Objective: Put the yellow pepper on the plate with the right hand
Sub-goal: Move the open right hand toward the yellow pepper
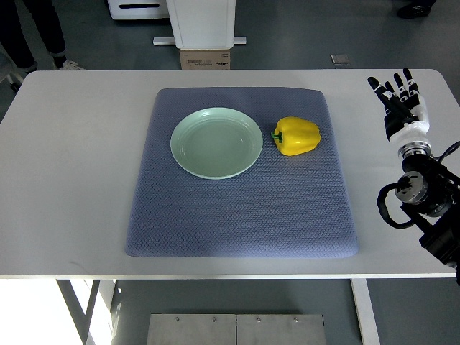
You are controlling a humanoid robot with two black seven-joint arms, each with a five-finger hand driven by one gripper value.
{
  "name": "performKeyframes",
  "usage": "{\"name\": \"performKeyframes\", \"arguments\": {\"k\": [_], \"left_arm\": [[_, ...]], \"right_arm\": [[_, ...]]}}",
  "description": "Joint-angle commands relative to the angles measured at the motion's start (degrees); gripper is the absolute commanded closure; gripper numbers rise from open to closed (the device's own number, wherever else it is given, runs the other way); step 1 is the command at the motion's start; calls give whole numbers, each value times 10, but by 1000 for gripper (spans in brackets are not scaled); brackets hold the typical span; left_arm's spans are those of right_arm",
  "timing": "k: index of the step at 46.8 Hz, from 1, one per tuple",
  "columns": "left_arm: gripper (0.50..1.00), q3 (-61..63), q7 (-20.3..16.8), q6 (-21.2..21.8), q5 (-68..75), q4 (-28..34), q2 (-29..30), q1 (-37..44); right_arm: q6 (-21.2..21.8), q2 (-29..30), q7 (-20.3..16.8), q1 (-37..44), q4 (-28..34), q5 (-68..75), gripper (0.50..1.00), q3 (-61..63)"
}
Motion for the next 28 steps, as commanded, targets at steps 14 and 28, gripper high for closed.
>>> {"name": "performKeyframes", "arguments": {"k": [14,28], "left_arm": [[500,0,0,0,0,0,0,1],[500,0,0,0,0,0,0,0]], "right_arm": [[-10,-14,-4,9,70,-82,500,-48],[-18,-49,-1,25,118,-179,511,-88]]}}
